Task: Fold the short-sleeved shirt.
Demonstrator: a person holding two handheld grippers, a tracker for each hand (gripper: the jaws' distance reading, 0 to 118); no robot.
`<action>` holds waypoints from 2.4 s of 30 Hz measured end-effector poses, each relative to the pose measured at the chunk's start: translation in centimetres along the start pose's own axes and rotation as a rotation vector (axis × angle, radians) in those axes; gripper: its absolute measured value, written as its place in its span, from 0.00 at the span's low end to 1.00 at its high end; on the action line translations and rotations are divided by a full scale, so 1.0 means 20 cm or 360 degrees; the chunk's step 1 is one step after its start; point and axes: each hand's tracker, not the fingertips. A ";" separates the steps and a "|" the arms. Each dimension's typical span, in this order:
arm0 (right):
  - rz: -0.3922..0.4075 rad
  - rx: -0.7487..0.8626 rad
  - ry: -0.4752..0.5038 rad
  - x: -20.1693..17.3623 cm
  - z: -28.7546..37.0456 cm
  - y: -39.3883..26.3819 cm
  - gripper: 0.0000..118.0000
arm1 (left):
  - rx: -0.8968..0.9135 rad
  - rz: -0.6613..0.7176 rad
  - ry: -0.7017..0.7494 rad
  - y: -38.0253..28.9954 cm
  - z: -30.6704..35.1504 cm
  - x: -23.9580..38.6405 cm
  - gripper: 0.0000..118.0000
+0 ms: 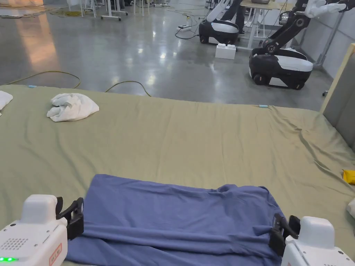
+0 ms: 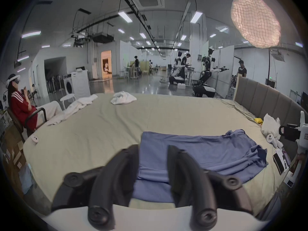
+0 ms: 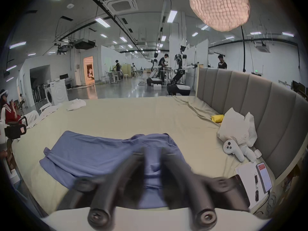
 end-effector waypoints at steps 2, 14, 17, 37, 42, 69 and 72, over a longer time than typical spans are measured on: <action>-0.0001 0.0026 0.0012 -0.04 0.04 -0.03 0.00 | 0.0039 -0.0011 0.0019 -0.03 0.08 0.02 0.06; 0.0012 -0.0015 0.0014 -0.10 0.09 -0.09 0.00 | -0.0520 0.0118 0.0039 -0.16 -0.07 -0.16 0.00; -0.0006 -0.0058 0.0016 -0.08 0.07 -0.10 0.00 | -0.0750 0.0118 0.0014 -0.20 -0.27 -0.24 0.00; -0.0028 -0.0305 -0.0075 0.12 -0.03 -0.18 0.00 | -0.1223 -0.0108 0.0088 -0.33 -0.66 -0.09 0.07; -0.0066 -0.0585 -0.0125 0.31 -0.20 -0.18 0.43 | -0.1124 -0.0063 0.0078 -0.30 -0.56 -0.13 0.07; 0.0102 -0.0947 0.0086 0.28 -0.36 -0.18 0.07 | -0.0839 0.0042 -0.0022 -0.16 -0.33 -0.23 0.07; 0.0168 -0.0899 0.0084 0.27 -0.26 -0.08 0.07 | -0.0800 0.0035 -0.0026 -0.10 -0.26 -0.25 0.07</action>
